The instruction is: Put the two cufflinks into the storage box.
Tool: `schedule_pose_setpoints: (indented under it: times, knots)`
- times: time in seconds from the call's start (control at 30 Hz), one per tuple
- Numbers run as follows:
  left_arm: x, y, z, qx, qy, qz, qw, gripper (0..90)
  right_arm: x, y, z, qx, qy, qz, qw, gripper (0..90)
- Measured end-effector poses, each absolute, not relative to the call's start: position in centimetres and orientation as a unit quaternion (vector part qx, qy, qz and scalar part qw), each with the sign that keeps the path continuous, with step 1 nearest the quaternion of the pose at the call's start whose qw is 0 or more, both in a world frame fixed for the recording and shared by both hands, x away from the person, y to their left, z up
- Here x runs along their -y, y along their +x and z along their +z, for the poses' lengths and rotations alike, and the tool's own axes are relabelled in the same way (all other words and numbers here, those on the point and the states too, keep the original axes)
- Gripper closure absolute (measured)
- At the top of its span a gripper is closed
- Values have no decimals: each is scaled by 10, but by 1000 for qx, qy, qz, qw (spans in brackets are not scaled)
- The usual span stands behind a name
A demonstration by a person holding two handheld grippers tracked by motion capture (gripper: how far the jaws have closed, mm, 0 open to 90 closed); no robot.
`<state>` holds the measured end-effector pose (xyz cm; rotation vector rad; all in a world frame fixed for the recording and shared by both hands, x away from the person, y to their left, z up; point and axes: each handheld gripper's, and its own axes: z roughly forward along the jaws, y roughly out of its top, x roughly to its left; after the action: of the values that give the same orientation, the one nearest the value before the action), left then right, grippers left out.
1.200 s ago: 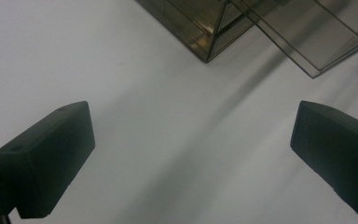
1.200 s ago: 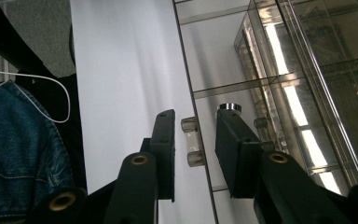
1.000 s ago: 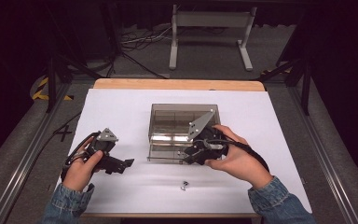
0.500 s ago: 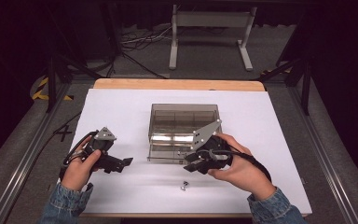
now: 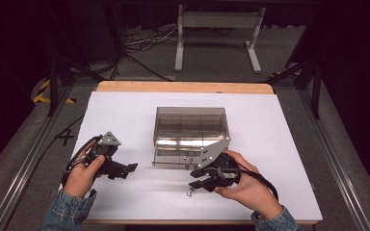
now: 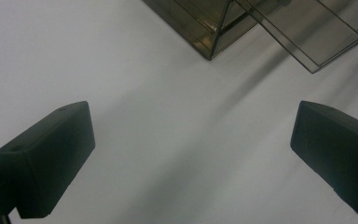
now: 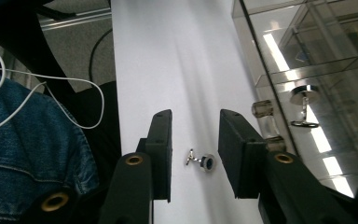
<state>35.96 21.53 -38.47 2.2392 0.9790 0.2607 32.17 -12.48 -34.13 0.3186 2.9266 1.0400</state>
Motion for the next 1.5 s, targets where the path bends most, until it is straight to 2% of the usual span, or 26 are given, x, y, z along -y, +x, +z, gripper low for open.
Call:
schedule_pose_setpoints:
  times: [0.63, 1.5]
  knots:
    - [-216, 358, -385, -376, 857, 101, 336, 4, 114, 323, -372, -952, 108, 287, 4, 633]
    - [-217, 358, -385, -373, 859, 101, 335, 4, 103, 326, -404, -966, 102, 237, 5, 548]
